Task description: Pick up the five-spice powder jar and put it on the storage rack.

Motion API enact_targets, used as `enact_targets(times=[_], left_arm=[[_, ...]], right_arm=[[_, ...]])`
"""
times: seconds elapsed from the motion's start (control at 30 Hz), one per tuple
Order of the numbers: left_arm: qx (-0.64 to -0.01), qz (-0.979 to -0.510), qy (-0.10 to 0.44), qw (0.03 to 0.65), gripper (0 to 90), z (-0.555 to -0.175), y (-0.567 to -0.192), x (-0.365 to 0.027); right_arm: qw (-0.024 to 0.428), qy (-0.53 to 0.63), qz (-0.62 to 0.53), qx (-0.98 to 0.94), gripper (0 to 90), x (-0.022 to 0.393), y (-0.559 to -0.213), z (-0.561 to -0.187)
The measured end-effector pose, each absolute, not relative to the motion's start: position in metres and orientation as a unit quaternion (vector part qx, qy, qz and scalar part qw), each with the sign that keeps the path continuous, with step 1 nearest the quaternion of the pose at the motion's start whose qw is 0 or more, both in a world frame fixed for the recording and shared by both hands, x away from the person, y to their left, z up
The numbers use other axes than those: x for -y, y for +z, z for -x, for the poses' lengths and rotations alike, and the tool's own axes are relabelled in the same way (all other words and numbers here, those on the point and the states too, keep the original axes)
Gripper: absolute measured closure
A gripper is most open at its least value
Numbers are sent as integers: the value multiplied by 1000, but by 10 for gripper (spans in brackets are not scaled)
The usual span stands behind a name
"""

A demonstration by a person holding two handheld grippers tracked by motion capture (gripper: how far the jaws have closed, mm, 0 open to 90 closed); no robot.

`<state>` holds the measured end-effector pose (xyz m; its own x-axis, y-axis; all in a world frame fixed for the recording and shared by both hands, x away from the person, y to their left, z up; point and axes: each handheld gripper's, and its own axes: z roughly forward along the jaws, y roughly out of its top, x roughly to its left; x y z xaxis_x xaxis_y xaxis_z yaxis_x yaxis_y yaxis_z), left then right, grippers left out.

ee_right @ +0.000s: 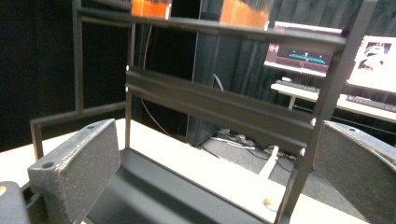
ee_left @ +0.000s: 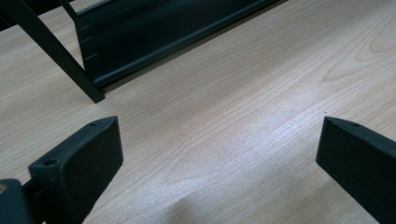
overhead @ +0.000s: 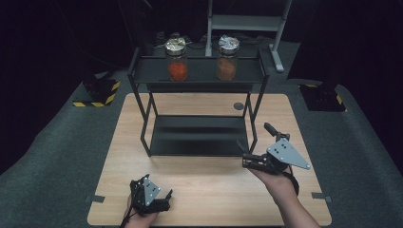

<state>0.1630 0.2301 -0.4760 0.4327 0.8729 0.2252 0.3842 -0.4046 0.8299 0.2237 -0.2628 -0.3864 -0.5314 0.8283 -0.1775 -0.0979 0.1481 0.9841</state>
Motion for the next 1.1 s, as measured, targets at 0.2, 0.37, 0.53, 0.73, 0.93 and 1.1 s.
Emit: enact_targets(times=[0.2,0.37,0.53,0.73,0.93,1.1], left_arm=[[-409,-767,340,359,7,-163,-476,-230],[-407,-769,341,357,7,-163,-476,-229],[-405,-771,344,352,8,-163,-476,-227],[-402,-773,346,348,8,-163,-475,-225],[-399,-775,349,344,8,-162,-476,-223],[-397,-776,352,340,7,-162,-476,-221]], right_arm=[[395,571,-284,-661,0,266,-405,-219],[391,560,-291,-670,0,269,-419,-216],[390,542,-297,-682,0,272,-440,-211],[387,522,-301,-698,0,276,-458,-207],[380,508,-312,-707,0,280,-472,-205],[370,490,-325,-719,0,283,-486,-204]])
